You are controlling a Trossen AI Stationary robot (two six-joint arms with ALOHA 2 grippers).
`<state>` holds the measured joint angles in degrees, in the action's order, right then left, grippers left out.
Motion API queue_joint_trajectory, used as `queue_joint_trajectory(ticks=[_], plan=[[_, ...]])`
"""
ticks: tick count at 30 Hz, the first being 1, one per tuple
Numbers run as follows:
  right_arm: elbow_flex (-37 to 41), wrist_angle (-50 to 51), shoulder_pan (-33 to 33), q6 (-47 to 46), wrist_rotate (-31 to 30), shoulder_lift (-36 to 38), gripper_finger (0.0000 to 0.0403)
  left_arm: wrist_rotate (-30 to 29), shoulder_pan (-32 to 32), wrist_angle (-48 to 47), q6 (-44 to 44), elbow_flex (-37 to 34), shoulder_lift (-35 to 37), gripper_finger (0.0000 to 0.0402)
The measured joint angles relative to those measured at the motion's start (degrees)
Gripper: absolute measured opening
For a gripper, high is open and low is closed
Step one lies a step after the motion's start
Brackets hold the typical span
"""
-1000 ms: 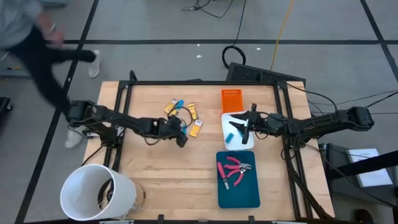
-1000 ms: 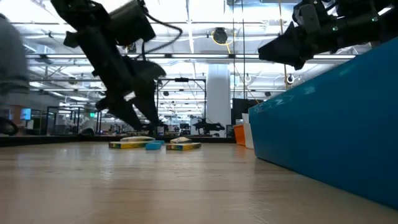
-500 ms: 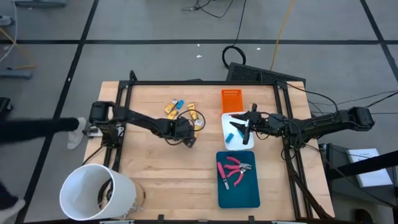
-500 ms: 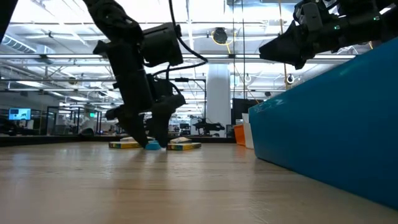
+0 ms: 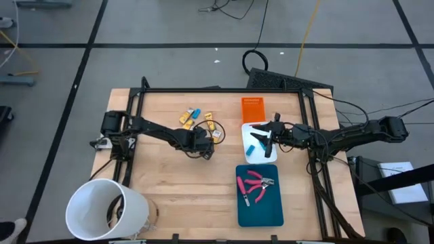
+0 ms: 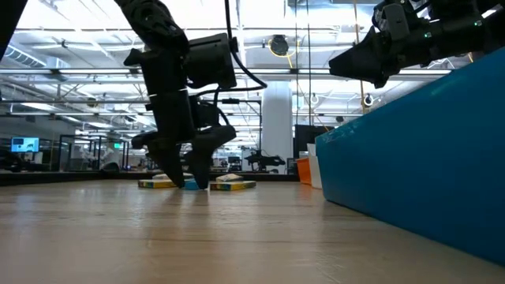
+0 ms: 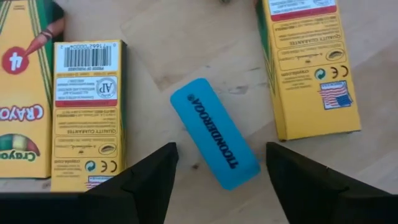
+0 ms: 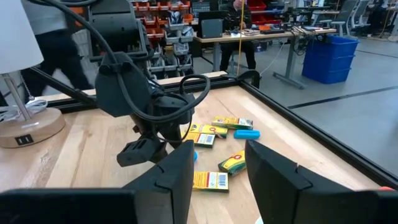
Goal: Pick & Place School Supplies
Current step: Put the blue eraser into the white bin
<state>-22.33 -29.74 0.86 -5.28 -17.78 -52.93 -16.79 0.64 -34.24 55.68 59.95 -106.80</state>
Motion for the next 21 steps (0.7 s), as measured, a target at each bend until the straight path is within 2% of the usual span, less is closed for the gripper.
queue_joint_trajectory(ticks=[12, 18, 21], plan=[[0.00, 0.20, 0.00, -0.15, -0.01, 0.00, 0.0134, 0.38, 0.09, -0.75, -1.51, -0.16, -0.02, 0.0099], [0.00, 1.44, 0.00, -1.09, 0.00, 0.00, 0.0134, 0.40, 0.07, -0.41, -10.56, -0.16, 0.15, 0.0085], [0.00, 1.36, 0.00, -1.09, 0.00, 0.00, 0.0134, -1.91, -0.52, -0.26, -14.51, -0.18, 0.33, 0.0087]])
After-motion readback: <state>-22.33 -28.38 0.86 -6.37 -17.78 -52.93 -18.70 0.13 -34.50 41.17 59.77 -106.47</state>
